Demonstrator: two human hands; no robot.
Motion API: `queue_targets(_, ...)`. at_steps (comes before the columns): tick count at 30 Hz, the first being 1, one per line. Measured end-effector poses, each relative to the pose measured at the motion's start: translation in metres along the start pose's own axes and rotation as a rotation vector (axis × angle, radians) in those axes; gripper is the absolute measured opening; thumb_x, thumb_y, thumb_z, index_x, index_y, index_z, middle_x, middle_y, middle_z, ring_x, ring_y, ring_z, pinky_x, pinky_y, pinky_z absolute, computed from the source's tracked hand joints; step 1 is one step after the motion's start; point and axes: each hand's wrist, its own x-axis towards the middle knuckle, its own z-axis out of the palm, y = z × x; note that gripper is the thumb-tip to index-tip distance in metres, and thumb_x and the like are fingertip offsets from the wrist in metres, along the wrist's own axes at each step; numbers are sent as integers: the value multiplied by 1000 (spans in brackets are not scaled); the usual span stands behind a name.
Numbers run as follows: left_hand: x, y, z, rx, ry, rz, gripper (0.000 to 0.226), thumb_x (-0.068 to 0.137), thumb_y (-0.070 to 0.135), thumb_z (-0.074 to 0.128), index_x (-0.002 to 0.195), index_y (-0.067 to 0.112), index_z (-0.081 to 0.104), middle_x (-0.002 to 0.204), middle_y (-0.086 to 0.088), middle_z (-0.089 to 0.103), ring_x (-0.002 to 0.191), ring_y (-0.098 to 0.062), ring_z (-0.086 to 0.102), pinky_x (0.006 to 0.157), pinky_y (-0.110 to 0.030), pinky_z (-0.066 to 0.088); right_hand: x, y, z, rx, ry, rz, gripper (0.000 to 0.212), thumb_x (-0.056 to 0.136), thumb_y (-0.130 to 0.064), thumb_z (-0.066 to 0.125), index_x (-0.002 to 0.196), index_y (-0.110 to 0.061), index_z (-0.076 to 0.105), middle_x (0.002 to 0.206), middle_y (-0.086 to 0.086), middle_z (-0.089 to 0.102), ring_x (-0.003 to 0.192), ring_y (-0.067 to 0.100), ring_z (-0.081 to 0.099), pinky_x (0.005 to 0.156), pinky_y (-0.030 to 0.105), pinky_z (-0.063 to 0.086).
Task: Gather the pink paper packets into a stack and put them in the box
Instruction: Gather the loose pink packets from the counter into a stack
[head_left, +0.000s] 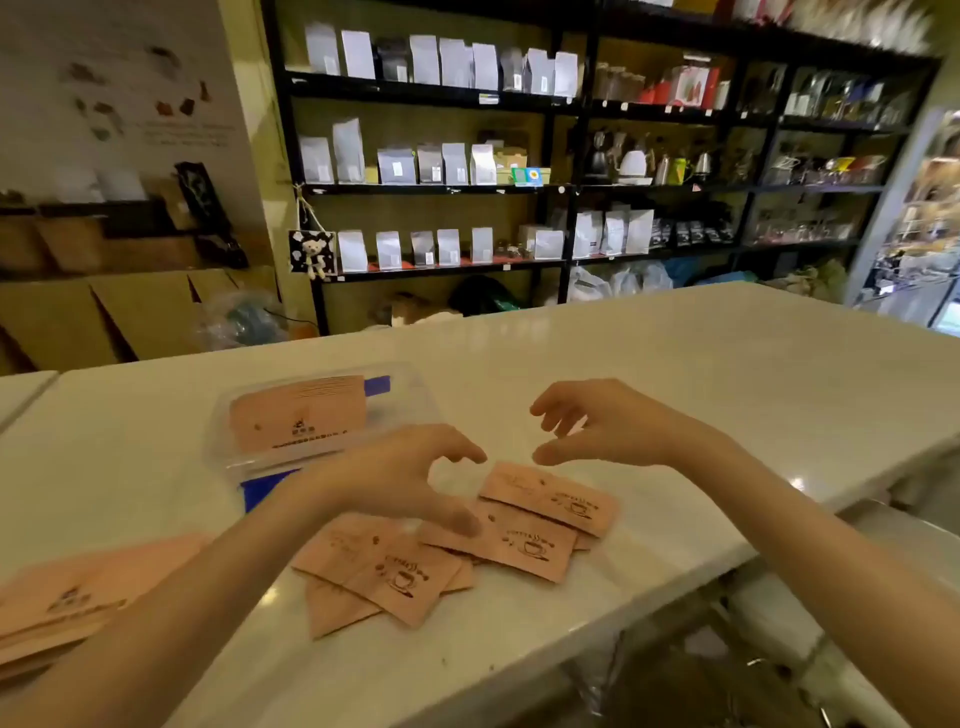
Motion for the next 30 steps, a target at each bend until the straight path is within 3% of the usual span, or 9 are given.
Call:
queue_targets(7, 8, -5, 30, 142, -97, -33, 74, 67, 55, 63, 131, 28, 38, 136, 13, 39, 120, -7, 39, 101, -26, 35, -3, 24, 27, -50, -79, 91, 57, 71, -46, 67, 121, -24, 50, 127, 0, 52, 112, 15, 49, 91, 31, 44)
queue_targets(18, 3, 3, 24, 126, -32, -19, 72, 69, 52, 63, 131, 29, 36, 133, 11, 44, 118, -7, 40, 99, -23, 34, -3, 25, 36, -117, -44, 98, 63, 67, -37, 71, 123, -23, 46, 117, 1, 63, 101, 17, 57, 88, 39, 50)
queue_targets(22, -8, 3, 14, 71, 98, 6, 74, 67, 49, 67, 132, 30, 35, 131, 10, 47, 114, -6, 43, 93, -19, 34, -1, 19, 26, -111, 43, 66, 65, 65, -38, 71, 123, -25, 45, 116, 0, 64, 100, 17, 58, 87, 37, 50)
queue_targets(26, -30, -1, -2, 0, 263, 30, 78, 63, 47, 71, 131, 32, 35, 113, 14, 49, 102, -2, 42, 79, -10, 36, 2, 1, 14, 128, 243, -43, 53, 65, -32, 73, 114, -26, 53, 109, -2, 66, 92, 10, 60, 76, 20, 49)
queue_targets(30, -58, -14, -17, -44, 440, 34, 87, 53, 57, 73, 129, 30, 39, 107, 18, 52, 101, -2, 49, 84, -14, 42, 8, -34, 16, 209, 349, -179, 45, 65, -31, 75, 107, -25, 59, 96, -14, 62, 87, 2, 60, 76, 16, 47)
